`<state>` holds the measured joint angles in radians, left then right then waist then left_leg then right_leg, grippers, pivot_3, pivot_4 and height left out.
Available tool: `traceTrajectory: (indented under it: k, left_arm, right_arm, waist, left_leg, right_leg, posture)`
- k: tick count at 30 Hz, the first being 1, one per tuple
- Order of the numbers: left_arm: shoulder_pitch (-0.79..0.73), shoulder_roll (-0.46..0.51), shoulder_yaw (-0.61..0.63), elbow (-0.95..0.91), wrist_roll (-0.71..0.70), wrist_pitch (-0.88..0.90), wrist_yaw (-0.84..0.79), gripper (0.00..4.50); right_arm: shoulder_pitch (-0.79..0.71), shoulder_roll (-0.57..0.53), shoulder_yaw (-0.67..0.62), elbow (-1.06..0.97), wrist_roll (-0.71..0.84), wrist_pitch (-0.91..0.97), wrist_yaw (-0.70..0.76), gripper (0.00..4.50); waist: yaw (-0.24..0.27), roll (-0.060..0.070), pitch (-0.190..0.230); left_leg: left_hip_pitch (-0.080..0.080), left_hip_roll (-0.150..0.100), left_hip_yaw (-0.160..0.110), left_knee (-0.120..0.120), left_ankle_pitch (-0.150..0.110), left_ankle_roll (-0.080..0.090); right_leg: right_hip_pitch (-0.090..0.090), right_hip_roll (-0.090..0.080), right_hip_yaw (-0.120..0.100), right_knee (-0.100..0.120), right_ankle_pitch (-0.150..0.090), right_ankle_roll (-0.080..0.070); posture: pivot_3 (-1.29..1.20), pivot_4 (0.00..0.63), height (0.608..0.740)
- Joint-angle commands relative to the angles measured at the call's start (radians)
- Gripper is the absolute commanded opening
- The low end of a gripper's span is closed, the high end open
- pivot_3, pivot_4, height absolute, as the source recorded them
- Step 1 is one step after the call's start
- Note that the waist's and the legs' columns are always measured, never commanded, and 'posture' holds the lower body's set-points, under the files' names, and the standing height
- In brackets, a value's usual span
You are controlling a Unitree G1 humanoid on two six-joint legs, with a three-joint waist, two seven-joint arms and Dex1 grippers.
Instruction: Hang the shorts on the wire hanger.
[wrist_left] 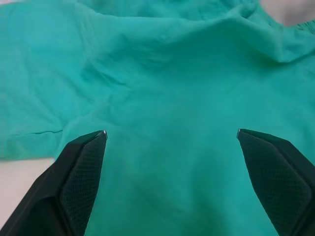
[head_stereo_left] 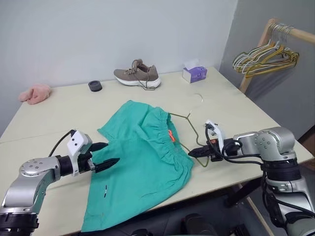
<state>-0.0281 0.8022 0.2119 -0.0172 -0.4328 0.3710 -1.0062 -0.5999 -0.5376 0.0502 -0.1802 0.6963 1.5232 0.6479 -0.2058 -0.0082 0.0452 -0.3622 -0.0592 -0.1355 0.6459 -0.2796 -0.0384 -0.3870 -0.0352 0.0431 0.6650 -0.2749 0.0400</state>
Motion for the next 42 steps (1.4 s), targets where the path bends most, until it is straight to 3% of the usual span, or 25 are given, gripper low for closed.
traceTrajectory:
  k: [1,7,14,26,38,42]
  left_arm:
    - [-0.059,-0.013,0.04,0.016,0.005,-0.029,0.051,4.48]
    - [-0.177,-0.021,0.05,0.007,-0.025,-0.019,0.063,4.48]
    - [-0.296,0.048,-0.005,0.025,0.016,-0.071,-0.044,4.48]
    - [-0.383,0.084,-0.176,0.097,0.162,-0.259,-0.207,4.48]
    - [-0.409,0.045,-0.232,0.209,0.226,-0.359,-0.227,4.48]
    - [-0.394,0.025,-0.238,0.186,0.206,-0.336,-0.23,3.61]
  right_arm:
    - [0.004,-0.057,0.092,-0.114,-0.082,-0.189,0.001,0.0]
    - [0.001,-0.17,0.313,-0.168,-0.307,-0.521,0.052,0.0]
    - [-0.012,-0.225,0.426,-0.144,-0.498,-0.773,0.125,0.0]
    - [-0.016,-0.195,0.455,-0.152,-0.657,-0.924,0.191,0.0]
    - [-0.015,-0.181,0.431,-0.188,-0.733,-1.045,0.248,0.0]
    - [-0.014,-0.165,0.429,-0.201,-0.736,-1.054,0.258,0.0]
  waist:
    - [0.0,0.0,0.0]
    - [-0.01,-0.001,0.0]
    - [-0.019,-0.001,0.0]
    - [-0.02,-0.001,0.0]
    - [-0.034,-0.001,-0.001]
    - [-0.044,-0.002,-0.001]
  left_leg:
    - [-0.001,0.0,0.0,0.0,0.0,0.0]
    - [-0.001,0.0,0.001,0.0,0.0,0.0]
    - [-0.001,0.0,0.0,0.0,0.0,0.0]
    - [-0.001,0.0,0.0,0.0,0.0,0.0]
    - [-0.001,0.0,0.0,0.001,0.0,0.0]
    - [-0.001,-0.001,0.0,0.001,0.0,0.0]
  right_leg:
    - [-0.001,0.0,0.0,0.0,0.001,-0.001]
    - [-0.001,0.0,0.0,0.0,-0.001,0.002]
    - [-0.001,0.0,0.0,-0.001,0.0,0.002]
    - [-0.001,0.0,0.0,0.0,0.002,-0.003]
    - [0.0,0.0,-0.001,0.0,0.002,-0.003]
    - [0.0,0.0,-0.001,0.0,0.002,-0.003]
  posture:
    - [-0.26,0.0,0.74]
    - [-0.26,0.0,0.74]
    - [-0.26,0.0,0.74]
    - [-0.28,0.0,0.74]
    - [-0.29,0.0,0.74]
    - [-0.29,0.0,0.74]
